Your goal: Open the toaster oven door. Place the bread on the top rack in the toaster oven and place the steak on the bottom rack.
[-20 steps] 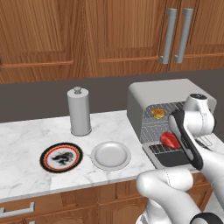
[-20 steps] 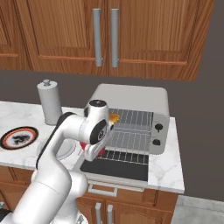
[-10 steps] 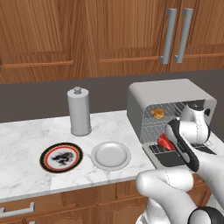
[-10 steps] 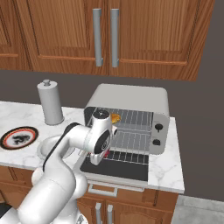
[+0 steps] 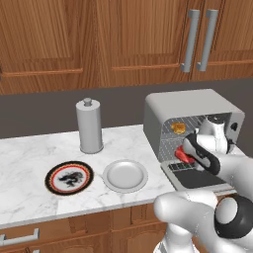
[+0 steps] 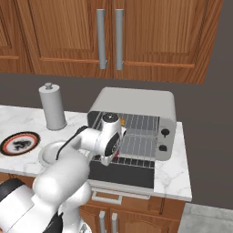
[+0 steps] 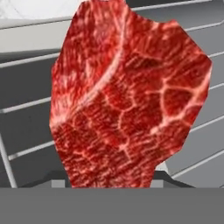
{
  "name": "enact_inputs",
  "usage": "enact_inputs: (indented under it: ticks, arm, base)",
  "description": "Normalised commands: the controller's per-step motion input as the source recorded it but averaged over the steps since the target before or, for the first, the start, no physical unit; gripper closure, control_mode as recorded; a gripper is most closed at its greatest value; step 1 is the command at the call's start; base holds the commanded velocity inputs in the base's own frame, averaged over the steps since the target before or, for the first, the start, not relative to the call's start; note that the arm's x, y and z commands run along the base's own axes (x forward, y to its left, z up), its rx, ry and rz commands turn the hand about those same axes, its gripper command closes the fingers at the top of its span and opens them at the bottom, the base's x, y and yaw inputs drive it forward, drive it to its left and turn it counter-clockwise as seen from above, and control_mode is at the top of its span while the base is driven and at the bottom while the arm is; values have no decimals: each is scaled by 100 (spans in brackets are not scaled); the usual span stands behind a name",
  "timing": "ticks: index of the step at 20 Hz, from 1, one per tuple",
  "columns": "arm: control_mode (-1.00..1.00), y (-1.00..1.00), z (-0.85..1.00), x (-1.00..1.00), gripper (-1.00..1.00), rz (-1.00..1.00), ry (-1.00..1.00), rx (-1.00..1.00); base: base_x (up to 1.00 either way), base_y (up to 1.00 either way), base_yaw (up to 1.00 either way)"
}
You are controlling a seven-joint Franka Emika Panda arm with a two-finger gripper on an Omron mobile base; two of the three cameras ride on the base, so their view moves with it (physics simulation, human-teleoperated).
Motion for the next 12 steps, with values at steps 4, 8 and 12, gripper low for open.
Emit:
enact_inputs:
  ticks: [4, 8, 12]
  arm:
    - [-100, -2, -25, 36, 100, 0, 0, 0]
    - [-100, -18, -7, -2, -100, 0, 0, 0]
    - [-100, -8, 0, -10, -100, 0, 0, 0]
  base:
    - [0, 0, 0]
    - [0, 0, 0]
    - [0, 0, 0]
